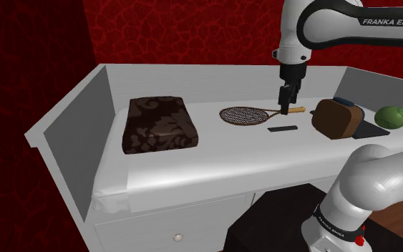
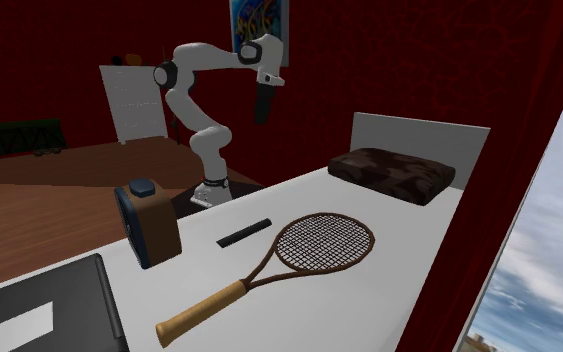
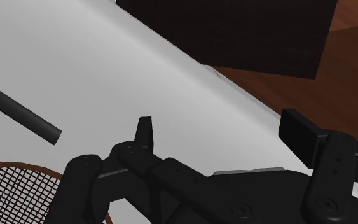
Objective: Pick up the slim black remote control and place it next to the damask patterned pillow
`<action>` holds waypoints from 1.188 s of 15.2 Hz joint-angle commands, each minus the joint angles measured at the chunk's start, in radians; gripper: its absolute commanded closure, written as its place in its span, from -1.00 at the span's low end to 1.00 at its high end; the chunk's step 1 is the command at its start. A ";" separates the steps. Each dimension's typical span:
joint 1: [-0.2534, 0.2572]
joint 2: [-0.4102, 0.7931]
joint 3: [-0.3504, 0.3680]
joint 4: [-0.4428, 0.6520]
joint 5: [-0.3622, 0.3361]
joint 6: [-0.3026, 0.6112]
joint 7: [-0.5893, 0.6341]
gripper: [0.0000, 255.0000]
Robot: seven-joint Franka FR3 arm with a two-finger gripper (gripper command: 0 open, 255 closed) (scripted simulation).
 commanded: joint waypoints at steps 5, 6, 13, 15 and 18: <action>-0.001 -0.044 -0.117 -0.078 -0.075 0.061 -0.168 -1.00; -0.002 -0.050 -0.147 -0.093 -0.094 0.078 -0.210 -1.00; -0.012 -0.023 -0.368 -0.148 -0.226 0.214 -0.500 -1.00; -0.011 0.007 -0.435 -0.148 -0.258 0.259 -0.582 -1.00; 0.000 0.068 -0.536 -0.133 -0.296 0.329 -0.705 -1.00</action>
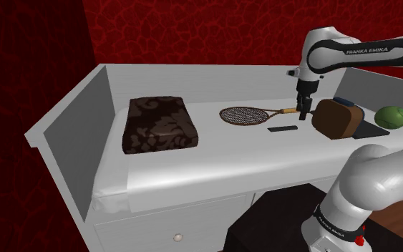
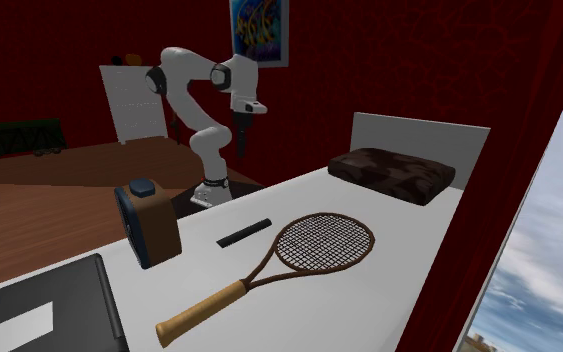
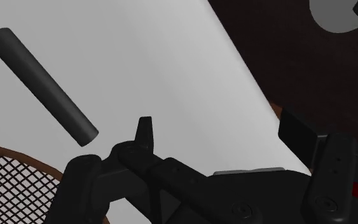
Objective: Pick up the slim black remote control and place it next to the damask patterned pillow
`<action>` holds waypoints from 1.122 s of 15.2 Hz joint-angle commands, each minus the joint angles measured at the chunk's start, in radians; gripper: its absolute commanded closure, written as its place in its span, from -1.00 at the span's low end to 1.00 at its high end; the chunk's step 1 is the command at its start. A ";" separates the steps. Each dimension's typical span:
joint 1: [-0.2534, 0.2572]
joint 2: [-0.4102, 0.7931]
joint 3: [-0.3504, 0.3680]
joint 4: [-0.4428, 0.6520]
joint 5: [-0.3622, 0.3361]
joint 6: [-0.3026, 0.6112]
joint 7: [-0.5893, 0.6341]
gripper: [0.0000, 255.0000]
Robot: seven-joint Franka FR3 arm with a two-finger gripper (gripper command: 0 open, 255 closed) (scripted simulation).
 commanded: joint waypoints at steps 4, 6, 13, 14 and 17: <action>0.040 0.136 -0.176 0.048 -0.034 0.128 -0.213 -1.00; 0.069 0.204 -0.249 0.080 -0.029 0.178 -0.302 -1.00; 0.232 0.532 -0.542 0.232 0.150 0.348 -0.690 -1.00; 0.260 0.600 -0.588 0.259 0.213 0.369 -0.767 -1.00; 0.279 0.864 -0.667 0.354 0.490 0.399 -1.054 -1.00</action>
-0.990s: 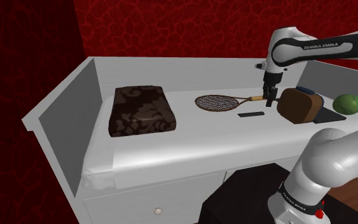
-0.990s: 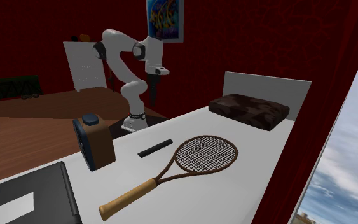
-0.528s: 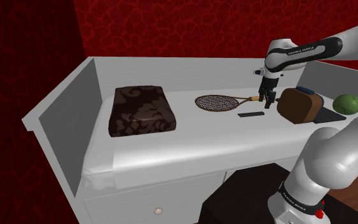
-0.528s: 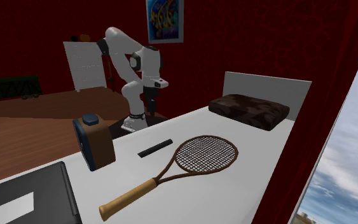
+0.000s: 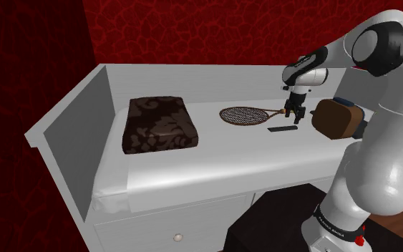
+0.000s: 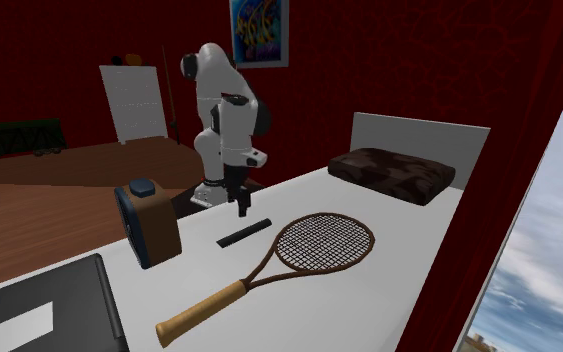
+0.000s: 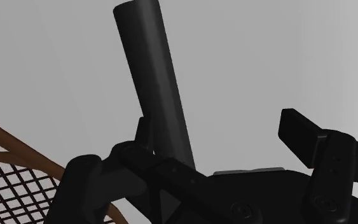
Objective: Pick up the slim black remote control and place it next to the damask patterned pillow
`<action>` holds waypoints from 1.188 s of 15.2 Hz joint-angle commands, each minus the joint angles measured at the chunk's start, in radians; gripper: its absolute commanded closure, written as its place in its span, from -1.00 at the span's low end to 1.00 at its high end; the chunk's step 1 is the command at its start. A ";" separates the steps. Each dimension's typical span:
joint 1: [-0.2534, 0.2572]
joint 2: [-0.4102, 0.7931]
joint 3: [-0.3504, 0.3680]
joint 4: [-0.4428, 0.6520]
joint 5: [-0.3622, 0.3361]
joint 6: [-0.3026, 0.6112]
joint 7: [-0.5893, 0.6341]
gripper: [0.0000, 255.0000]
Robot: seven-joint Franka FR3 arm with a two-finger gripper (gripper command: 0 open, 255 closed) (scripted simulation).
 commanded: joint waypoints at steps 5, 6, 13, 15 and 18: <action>-0.156 0.291 0.097 0.124 0.304 0.012 -0.313 -1.00; -0.161 0.299 0.103 0.118 0.312 0.023 -0.319 -1.00; -0.185 0.337 0.131 0.093 0.354 0.071 -0.346 -1.00; -0.185 0.337 0.131 0.093 0.354 0.071 -0.346 -1.00; -0.185 0.337 0.131 0.093 0.354 0.071 -0.346 -1.00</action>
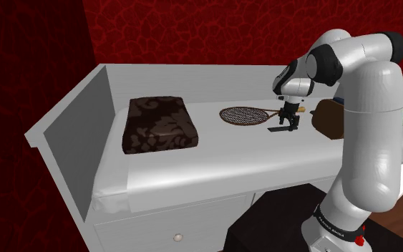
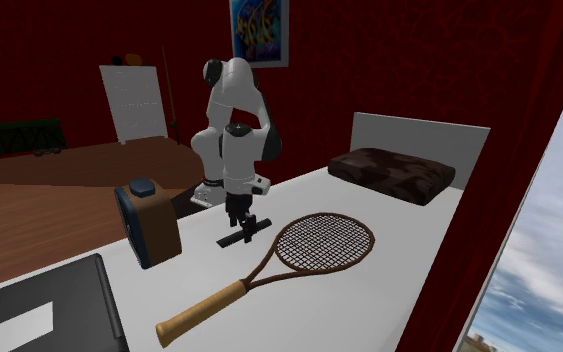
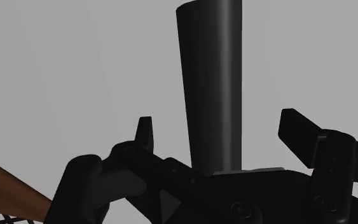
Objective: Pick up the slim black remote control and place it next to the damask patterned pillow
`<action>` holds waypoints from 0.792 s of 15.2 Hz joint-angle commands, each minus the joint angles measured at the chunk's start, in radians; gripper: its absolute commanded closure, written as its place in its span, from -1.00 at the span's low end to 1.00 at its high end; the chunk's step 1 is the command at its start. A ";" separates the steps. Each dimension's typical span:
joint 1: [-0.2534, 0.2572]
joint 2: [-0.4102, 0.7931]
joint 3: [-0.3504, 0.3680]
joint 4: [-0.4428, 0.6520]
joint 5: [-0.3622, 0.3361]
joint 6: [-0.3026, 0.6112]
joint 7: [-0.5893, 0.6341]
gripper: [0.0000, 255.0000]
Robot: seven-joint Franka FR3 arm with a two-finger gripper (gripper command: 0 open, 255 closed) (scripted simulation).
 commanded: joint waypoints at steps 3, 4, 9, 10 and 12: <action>0.000 0.000 0.000 0.000 0.000 0.000 0.000 1.00; 0.001 -0.001 0.000 -0.001 0.000 0.001 0.000 1.00; 0.005 -0.004 -0.002 -0.004 -0.003 0.001 0.005 1.00; 0.000 0.000 0.000 0.000 0.000 0.000 0.000 1.00; 0.013 -0.019 -0.015 0.007 -0.020 -0.020 0.013 1.00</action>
